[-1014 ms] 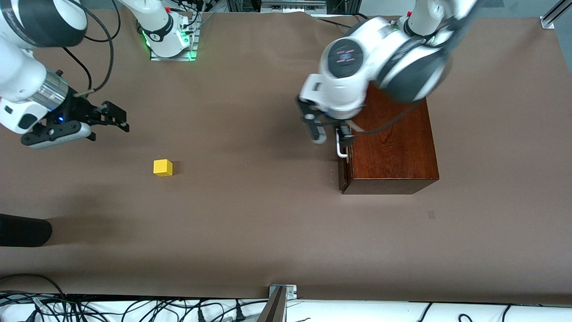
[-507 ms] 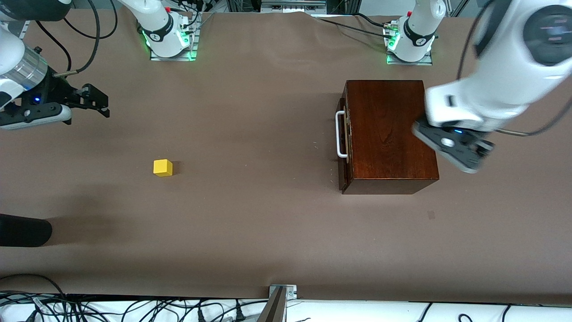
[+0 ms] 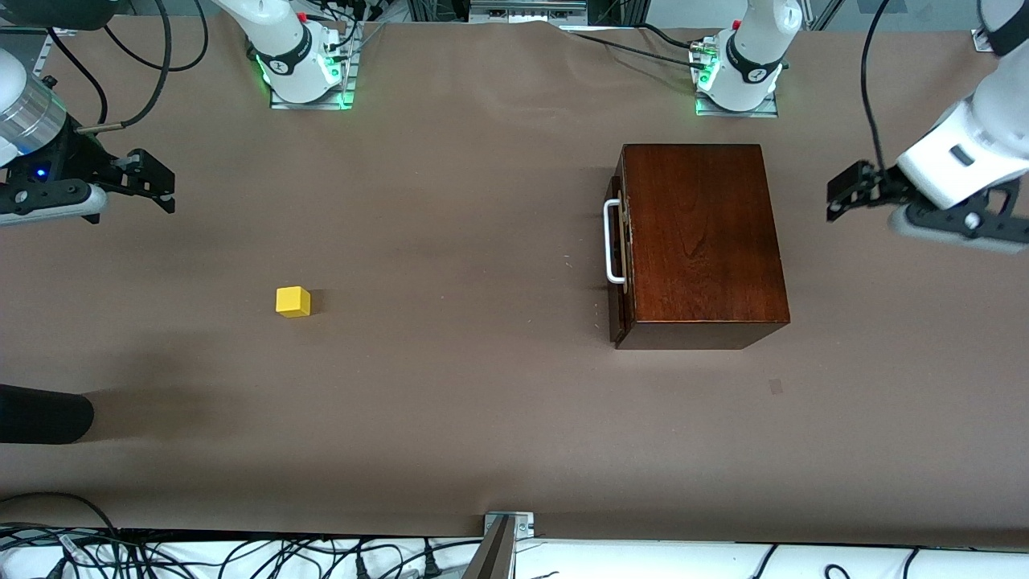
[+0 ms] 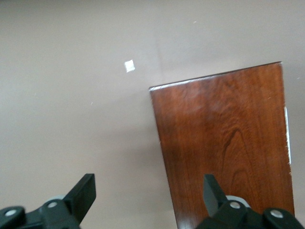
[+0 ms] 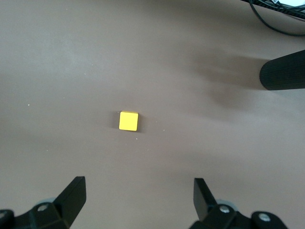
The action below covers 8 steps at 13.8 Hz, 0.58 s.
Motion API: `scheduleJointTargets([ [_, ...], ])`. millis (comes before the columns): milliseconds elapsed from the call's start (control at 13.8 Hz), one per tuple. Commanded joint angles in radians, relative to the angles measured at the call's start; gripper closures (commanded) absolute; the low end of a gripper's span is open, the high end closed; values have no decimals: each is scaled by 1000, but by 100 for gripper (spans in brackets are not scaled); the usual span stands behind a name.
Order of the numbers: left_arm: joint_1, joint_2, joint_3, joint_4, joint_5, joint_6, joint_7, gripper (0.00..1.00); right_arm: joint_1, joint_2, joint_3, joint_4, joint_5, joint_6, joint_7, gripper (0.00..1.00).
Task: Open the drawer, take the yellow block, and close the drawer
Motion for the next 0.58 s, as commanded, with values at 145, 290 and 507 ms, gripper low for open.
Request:
scheduleJointTargets([
  [145,-77,-91,110,-123,-19,37,-25,0,-1,5,5,29,-1,-27,17,0],
  [290,-88,-91,132,-123,-25,38,-15,0,-1,5,5,28,-1,-32,17,0],
  [507,-88,-89,132,-123,-27,38,-23,0,-1,3,5,29,1,-93,26,0],
])
